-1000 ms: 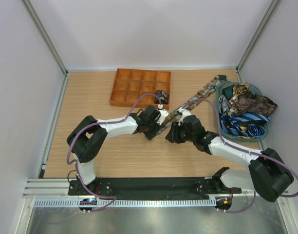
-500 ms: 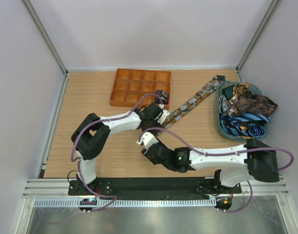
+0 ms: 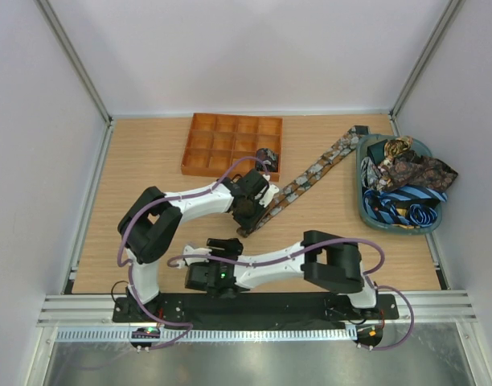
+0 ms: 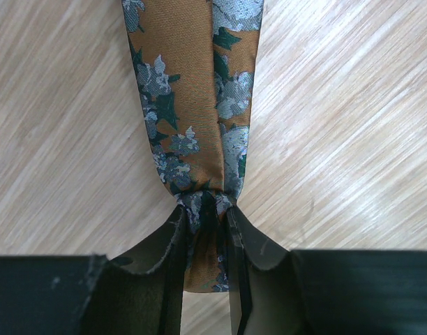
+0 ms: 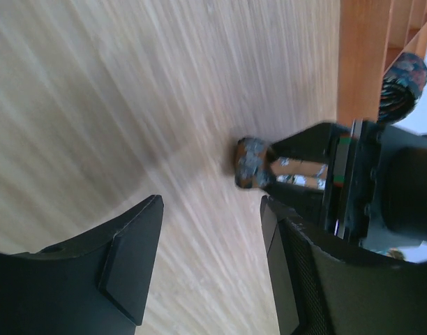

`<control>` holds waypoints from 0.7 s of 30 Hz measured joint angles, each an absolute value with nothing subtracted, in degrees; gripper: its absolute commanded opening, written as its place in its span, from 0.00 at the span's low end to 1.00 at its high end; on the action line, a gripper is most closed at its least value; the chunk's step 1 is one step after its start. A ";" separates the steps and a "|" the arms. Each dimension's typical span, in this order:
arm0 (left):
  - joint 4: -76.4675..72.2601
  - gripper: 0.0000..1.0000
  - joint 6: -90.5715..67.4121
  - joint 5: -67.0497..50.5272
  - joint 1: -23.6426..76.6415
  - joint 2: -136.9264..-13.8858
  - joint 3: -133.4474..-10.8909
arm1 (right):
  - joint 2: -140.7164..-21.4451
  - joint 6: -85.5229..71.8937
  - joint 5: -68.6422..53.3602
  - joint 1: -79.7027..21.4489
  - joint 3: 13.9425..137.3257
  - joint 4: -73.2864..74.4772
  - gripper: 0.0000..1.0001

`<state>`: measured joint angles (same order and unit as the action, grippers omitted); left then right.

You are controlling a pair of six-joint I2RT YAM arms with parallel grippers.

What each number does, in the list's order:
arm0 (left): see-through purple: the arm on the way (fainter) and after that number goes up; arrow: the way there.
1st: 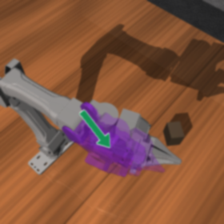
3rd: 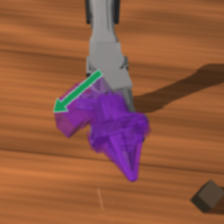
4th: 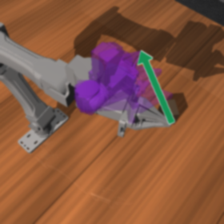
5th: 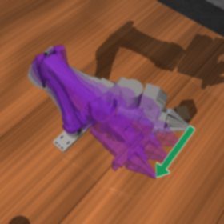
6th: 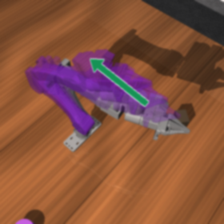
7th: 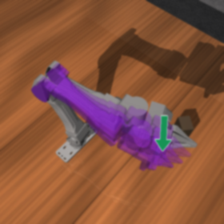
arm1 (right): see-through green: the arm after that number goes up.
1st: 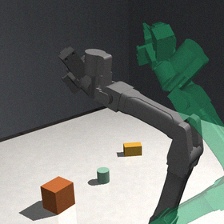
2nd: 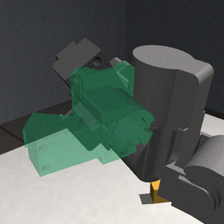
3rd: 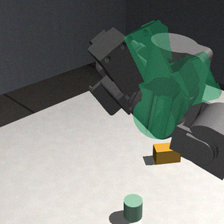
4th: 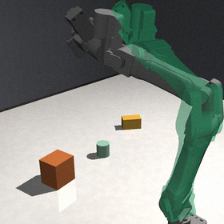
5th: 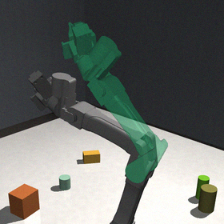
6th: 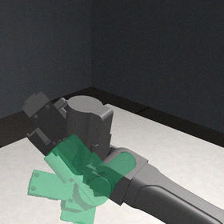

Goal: Roll the ties
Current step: Roll the tie

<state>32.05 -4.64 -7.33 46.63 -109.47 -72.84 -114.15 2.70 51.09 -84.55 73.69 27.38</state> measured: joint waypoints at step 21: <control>34.72 0.24 -5.65 -7.75 46.59 -110.37 -74.50 | -124.27 6.48 53.65 -77.01 83.40 36.42 0.58</control>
<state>34.72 -5.65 -7.75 46.59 -110.37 -74.50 -124.27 6.48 53.65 -77.01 83.40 36.42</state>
